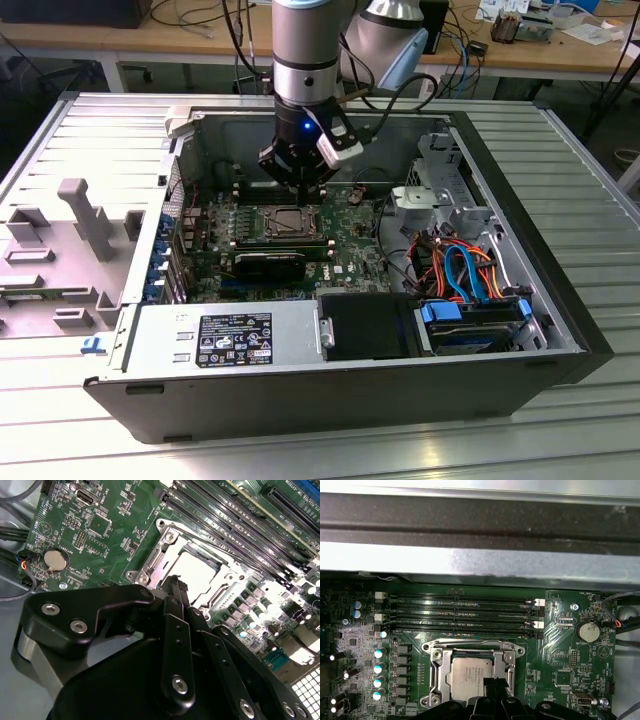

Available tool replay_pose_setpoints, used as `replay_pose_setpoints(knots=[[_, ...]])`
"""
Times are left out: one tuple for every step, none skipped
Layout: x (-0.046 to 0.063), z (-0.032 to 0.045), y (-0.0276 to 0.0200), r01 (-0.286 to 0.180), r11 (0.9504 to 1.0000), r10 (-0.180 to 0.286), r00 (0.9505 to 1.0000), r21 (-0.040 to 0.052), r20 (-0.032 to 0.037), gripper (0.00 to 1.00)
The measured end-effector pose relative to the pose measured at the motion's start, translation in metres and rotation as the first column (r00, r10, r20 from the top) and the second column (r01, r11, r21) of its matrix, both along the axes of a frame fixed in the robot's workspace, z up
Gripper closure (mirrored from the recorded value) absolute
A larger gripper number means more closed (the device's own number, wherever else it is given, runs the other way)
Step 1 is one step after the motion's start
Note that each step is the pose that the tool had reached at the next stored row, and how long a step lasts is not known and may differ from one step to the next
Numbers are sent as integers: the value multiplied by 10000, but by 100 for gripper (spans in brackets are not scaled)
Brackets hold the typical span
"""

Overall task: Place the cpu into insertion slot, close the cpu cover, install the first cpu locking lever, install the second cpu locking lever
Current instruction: 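Install the first cpu locking lever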

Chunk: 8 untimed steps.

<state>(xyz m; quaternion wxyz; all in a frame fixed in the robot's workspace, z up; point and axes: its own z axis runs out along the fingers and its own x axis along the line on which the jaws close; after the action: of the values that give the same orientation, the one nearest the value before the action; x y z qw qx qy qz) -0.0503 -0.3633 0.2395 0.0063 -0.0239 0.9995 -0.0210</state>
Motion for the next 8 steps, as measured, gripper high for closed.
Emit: replay_pose_setpoints(knots=[[0, 0, -1, 0, 10000, 0, 10000, 0, 0, 89], [0, 0, -1, 0, 10000, 0, 10000, 0, 0, 89], [0, 0, -1, 0, 10000, 0, 10000, 0, 0, 89], [0, 0, -1, 0, 10000, 0, 10000, 0, 0, 89], [0, 0, -1, 0, 10000, 0, 10000, 0, 0, 89], [0, 0, -1, 0, 10000, 0, 10000, 0, 0, 89], [0, 0, -1, 0, 10000, 0, 10000, 0, 0, 89], [0, 0, -2, 0, 10000, 0, 10000, 0, 0, 89]])
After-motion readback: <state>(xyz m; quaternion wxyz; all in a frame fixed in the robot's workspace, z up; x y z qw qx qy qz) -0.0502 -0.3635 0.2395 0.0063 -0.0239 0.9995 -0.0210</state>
